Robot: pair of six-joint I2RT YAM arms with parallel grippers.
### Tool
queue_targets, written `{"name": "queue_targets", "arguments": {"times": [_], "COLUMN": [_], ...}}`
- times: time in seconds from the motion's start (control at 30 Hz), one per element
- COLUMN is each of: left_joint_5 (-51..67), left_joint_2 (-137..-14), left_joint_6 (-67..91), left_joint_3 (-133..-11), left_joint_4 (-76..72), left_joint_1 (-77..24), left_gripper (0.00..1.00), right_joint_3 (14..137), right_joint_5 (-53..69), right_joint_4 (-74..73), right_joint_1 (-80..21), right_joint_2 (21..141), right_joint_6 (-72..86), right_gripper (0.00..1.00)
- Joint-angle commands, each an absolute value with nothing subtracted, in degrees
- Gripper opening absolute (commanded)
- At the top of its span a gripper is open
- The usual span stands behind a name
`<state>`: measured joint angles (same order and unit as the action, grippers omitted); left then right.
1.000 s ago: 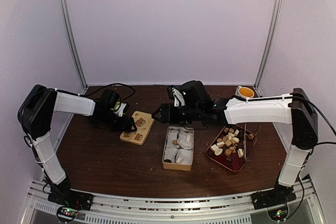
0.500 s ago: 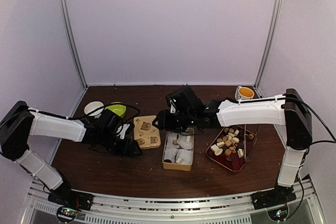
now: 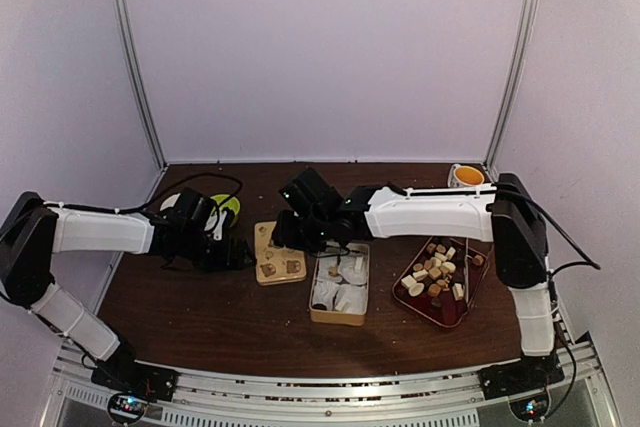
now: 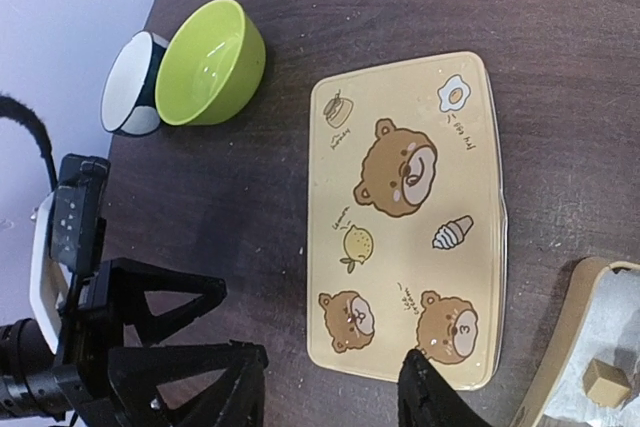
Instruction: Pack the chocolate
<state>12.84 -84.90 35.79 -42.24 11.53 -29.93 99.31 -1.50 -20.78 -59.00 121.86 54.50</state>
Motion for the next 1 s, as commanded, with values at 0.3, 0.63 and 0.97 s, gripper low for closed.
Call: {"name": "queue_targets", "arguments": {"times": [0.3, 0.63, 0.97], "left_joint_5": [12.7, 15.6, 16.4], "left_joint_2": [-90.6, -94.9, -95.9], "left_joint_6": [40.2, 42.1, 43.2], "left_joint_3": [-41.3, -42.6, -42.2], "left_joint_4": [-1.4, -4.9, -6.5], "left_joint_1": [-29.8, -30.1, -30.7], "left_gripper": [0.72, 0.72, 0.72], "right_joint_3": [110.5, 116.7, 121.4], "right_joint_5": [-12.0, -18.0, -15.3], "right_joint_4": [-35.6, -47.2, -50.3], "right_joint_1": [-58.2, -57.9, -57.3], "right_joint_2": [130.2, 135.2, 140.0], "right_joint_6": [59.5, 63.7, 66.3], "right_gripper": [0.00, 0.00, 0.00]}}
